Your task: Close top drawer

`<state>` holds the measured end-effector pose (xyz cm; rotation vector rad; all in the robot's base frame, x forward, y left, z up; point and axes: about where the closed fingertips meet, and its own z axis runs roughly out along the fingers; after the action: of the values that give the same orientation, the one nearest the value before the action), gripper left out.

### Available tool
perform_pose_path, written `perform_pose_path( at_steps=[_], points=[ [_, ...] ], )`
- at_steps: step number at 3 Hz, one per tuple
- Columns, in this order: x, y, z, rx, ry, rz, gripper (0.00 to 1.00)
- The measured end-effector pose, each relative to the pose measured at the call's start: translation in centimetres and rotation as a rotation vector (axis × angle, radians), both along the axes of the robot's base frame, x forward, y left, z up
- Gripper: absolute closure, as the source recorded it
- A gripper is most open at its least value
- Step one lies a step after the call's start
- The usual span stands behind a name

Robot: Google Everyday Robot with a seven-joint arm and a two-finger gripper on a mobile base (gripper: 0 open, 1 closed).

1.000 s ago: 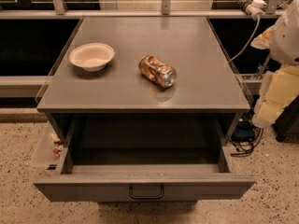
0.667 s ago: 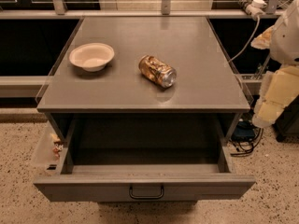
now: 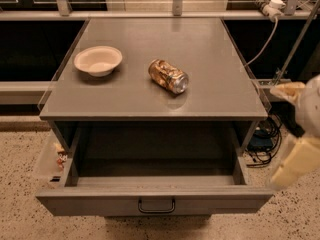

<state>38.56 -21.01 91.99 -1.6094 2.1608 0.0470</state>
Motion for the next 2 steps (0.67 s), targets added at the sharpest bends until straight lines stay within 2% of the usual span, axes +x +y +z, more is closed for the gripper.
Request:
perform_pose_path(
  at_steps=[1, 2],
  points=[
    [-2.8, 0.6, -5.3, 0.138, -0.028, -0.035, 0.0],
    [-5.0, -0.4, -7.8, 0.207, -0.03, -0.119, 0.18]
  ],
)
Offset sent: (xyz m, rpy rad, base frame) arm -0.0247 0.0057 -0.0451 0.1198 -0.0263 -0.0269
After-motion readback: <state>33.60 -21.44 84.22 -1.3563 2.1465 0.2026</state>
